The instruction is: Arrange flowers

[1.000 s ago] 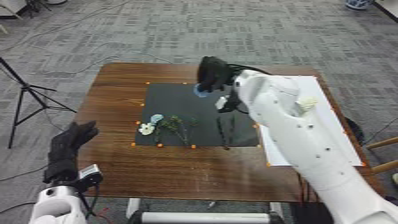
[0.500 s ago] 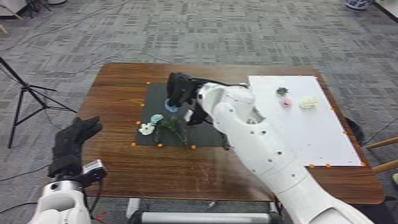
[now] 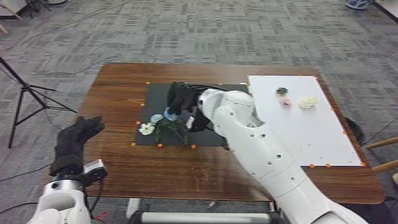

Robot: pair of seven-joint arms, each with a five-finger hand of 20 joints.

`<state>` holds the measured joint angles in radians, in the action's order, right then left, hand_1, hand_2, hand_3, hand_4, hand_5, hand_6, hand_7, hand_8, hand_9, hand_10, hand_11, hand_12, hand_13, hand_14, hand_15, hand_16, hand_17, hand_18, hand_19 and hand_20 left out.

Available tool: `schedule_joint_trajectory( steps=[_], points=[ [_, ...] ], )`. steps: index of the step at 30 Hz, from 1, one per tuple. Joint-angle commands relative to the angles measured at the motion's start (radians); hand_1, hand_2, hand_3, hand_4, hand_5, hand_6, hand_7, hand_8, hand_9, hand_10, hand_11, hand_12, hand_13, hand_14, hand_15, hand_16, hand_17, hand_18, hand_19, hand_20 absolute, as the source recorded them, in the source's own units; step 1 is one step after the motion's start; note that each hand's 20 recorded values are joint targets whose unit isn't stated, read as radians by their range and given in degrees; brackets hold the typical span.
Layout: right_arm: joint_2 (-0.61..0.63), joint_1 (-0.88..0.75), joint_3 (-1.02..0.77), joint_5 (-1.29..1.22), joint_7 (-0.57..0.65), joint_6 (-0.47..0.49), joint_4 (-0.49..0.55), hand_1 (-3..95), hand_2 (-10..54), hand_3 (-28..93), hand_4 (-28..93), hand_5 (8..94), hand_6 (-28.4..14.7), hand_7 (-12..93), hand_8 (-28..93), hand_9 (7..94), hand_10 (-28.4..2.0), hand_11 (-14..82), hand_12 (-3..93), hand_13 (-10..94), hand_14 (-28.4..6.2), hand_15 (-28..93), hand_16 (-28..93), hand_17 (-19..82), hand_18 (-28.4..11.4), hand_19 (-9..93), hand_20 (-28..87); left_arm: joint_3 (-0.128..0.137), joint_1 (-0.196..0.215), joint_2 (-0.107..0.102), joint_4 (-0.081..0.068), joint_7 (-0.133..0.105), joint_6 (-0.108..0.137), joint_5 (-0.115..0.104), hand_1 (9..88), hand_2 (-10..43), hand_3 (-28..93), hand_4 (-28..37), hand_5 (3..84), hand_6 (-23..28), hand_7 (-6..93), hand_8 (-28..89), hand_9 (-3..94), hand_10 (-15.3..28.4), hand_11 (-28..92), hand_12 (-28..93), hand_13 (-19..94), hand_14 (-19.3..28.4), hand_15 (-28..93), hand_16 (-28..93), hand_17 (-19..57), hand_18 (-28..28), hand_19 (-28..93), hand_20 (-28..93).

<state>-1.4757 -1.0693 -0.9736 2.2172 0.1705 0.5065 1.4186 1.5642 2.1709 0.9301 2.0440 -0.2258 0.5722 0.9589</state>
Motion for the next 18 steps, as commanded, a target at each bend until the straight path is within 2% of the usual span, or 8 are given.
schedule_joint_trajectory(
  steps=[1,8,13,15,17,18],
  points=[
    [-0.001,-0.003,0.001,0.025,-0.024,-0.004,0.0,40.2,-9.5,64,-15,67.7,-1.1,21,-7,81.4,-11.6,18.6,21.2,92,-1.6,63,35,65,-14.1,93,66,-0.001,-0.007,0.002,-0.001,0.012,-0.016,0.004,20.8,19.6,63,-28.3,55.5,3.1,13.9,-10,55.1,15.2,21,9,42,16.8,16,-2,4.7,11.0,13,15],
    [0.097,0.044,0.025,0.05,-0.063,-0.084,0.051,36.9,-9.5,64,-15,63.6,-1.8,20,-8,74.4,-13.5,13.6,18.5,92,-2.3,61,34,65,-14.1,93,65,0.001,-0.002,0.008,0.003,0.017,-0.02,0.009,20.7,19.4,63,-28.3,55.3,3.0,13.9,-10,55.0,15.2,21,9,42,16.9,16,-2,4.6,11.1,13,15],
    [0.295,0.076,0.031,0.095,-0.08,-0.326,0.151,34.3,-9.5,65,-15,56.7,-1.8,16,-7,66.1,-14.2,10.1,17.9,88,-3.5,59,34,61,-14.9,93,61,0.007,0.01,0.008,0.006,0.016,-0.013,0.009,21.0,19.1,63,-28.3,55.3,2.9,14.1,-10,55.1,15.3,21,9,42,16.9,16,-2,4.5,11.2,13,15],
    [0.377,0.079,0.017,0.111,-0.071,-0.387,0.161,33.4,-9.5,65,-15,54.5,-1.8,15,-6,63.6,-14.5,9.3,18.2,87,-4.1,58,33,59,-15.3,93,58,0.008,0.015,0.01,0.008,0.017,-0.01,0.006,21.0,19.0,63,-28.3,55.3,3.0,14.1,-10,55.0,15.3,21,9,42,16.9,16,-2,4.5,11.2,13,15],
    [0.428,0.083,-0.023,0.126,-0.047,-0.357,0.147,31.5,-9.5,65,-15,49.0,-2.3,13,-5,55.5,-16.0,7.6,17.8,80,-6.2,55,32,53,-17.2,91,52,0.009,0.016,0.013,0.008,0.022,-0.005,0.015,20.9,19.0,64,-28.3,55.3,3.0,14.1,-10,55.0,15.2,21,9,42,17.0,16,-2,4.5,11.2,13,15],
    [0.461,0.084,-0.031,0.101,-0.024,-0.352,0.144,30.6,-9.5,66,-15,46.2,-2.6,12,-5,51.4,-16.8,6.7,17.5,77,-7.6,53,32,50,-18.2,89,50,0.011,0.019,0.013,0.009,0.02,-0.004,0.011,20.9,18.9,64,-28.3,55.3,3.0,14.0,-10,55.0,15.2,21,9,42,16.9,16,-2,4.5,11.2,13,15]
  ],
)
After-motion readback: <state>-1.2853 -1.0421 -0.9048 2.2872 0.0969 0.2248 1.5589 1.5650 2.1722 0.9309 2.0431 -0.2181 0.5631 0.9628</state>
